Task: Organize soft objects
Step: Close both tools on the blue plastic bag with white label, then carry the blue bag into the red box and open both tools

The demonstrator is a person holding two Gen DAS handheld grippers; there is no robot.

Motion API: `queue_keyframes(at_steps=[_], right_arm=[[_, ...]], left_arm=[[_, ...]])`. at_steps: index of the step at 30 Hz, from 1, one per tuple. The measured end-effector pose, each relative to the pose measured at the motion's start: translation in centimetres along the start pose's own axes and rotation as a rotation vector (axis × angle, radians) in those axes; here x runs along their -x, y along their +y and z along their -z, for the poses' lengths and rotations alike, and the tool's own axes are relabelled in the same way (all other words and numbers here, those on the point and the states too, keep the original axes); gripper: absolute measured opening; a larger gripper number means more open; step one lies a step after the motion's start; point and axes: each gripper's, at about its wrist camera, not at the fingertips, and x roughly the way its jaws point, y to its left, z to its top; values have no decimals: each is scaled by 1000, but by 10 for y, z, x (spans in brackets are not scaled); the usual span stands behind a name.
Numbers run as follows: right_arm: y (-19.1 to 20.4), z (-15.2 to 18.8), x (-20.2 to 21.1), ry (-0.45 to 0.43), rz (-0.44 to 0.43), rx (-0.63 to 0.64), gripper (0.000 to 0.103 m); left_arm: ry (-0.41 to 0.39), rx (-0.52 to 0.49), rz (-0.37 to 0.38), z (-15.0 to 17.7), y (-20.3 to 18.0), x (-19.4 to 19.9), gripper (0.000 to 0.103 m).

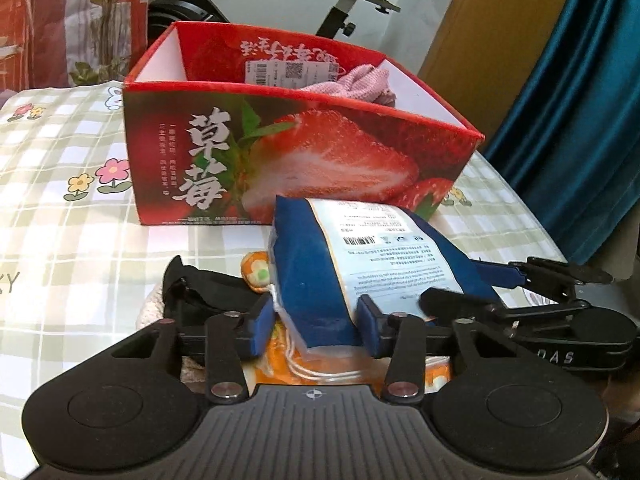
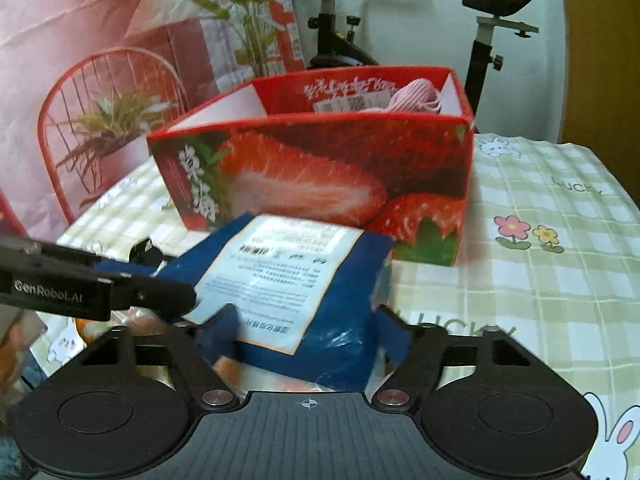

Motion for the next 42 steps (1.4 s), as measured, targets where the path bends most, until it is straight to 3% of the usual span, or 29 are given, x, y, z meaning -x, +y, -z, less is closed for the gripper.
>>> queue_keyframes(at_steps=[6,9,26,42], right_arm=[[2,-3,8,-25,16,43,27],[9,-6,14,-57,23,86,19],[32,-40,59,-253,8,198,15],[32,-98,60,-297,-60,173,15]], left_arm=[[-45,4,-1,-2,1,12,22],[-95,-21,2,-3,-2,25,14],[-290,-73,-3,-22,-13,76,13],[-377,-53,11,-65,-3,89,13]])
